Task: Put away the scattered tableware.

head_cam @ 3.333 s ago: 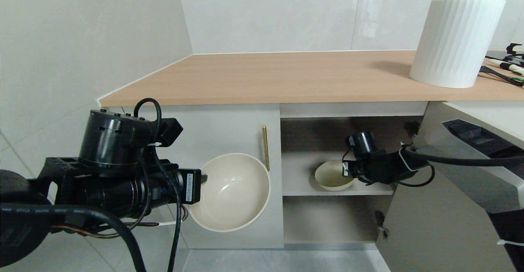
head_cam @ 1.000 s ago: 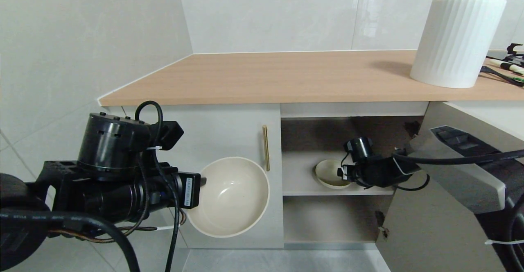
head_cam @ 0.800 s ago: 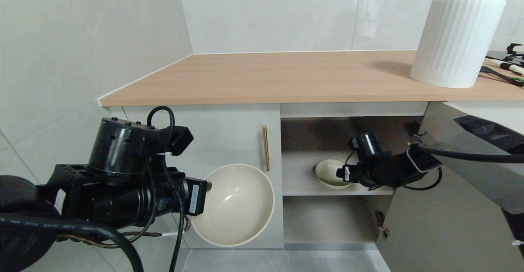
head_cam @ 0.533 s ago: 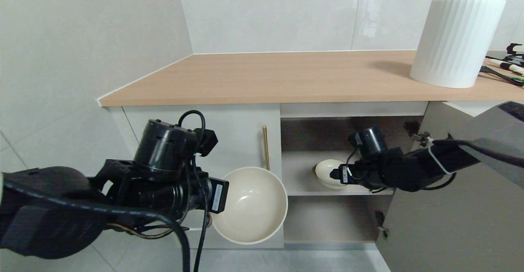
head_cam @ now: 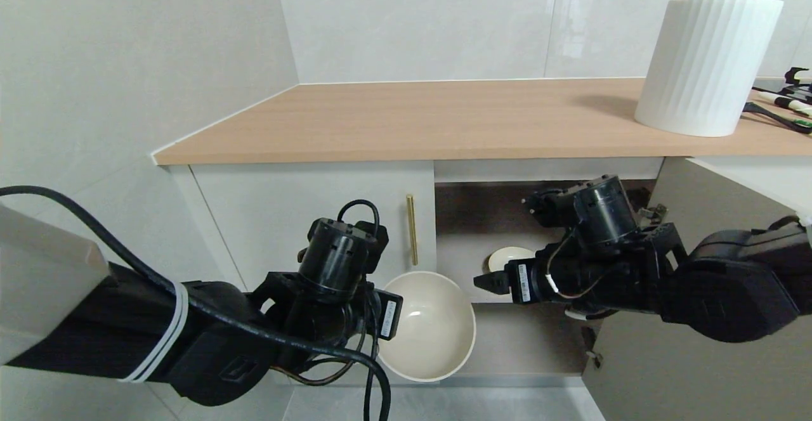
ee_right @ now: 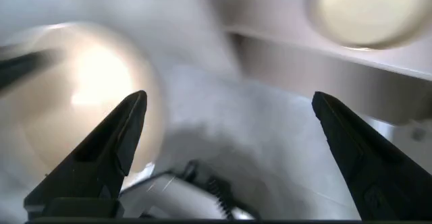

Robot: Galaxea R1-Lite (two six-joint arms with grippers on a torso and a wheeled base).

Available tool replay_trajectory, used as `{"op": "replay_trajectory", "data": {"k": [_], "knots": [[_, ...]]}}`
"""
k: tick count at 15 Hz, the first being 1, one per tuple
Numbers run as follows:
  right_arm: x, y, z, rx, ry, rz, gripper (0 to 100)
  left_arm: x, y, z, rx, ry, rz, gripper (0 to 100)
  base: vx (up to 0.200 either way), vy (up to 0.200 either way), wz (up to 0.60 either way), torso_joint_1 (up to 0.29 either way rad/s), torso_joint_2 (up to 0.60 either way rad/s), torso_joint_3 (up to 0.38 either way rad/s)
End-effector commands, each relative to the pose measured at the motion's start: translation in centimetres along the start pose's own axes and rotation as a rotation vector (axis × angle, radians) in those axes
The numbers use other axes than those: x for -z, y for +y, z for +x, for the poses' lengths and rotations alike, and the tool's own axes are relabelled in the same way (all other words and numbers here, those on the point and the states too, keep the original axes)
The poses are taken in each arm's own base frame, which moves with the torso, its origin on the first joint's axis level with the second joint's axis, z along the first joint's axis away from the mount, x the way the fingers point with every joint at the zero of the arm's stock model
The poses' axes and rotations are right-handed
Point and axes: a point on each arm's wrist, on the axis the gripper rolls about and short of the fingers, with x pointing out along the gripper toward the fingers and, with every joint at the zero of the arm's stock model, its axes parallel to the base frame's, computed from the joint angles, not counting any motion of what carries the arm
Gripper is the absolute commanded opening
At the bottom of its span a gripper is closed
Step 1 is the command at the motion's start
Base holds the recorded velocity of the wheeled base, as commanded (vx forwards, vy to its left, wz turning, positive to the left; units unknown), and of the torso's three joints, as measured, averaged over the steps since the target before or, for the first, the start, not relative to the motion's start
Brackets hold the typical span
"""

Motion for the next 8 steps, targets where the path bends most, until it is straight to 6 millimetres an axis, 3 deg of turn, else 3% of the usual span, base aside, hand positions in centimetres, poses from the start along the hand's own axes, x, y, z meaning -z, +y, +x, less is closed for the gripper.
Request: {"op": "replay_trajectory", "data": {"k": [1,3,8], "knots": [[0.6,1.7,-1.2,-0.047,0.004,-0.033,100,0.8,-0.7,0.8,0.009,0.022,0.014,0,0.000,0.000,0.00,0.000,0.00,0.000],[1.5,2.5,-0.4,-0.061,0.039,-0.051,100,0.9,-1.0,1.1,0.011,0.009,0.004,0,0.000,0.000,0.00,0.000,0.00,0.000],[2.4,2.4,1.1,-0.045,0.084,-0.055,100,0.4,-0.9,0.6,0.010,-0.017,-0.007,0,0.000,0.000,0.00,0.000,0.00,0.000]]}}
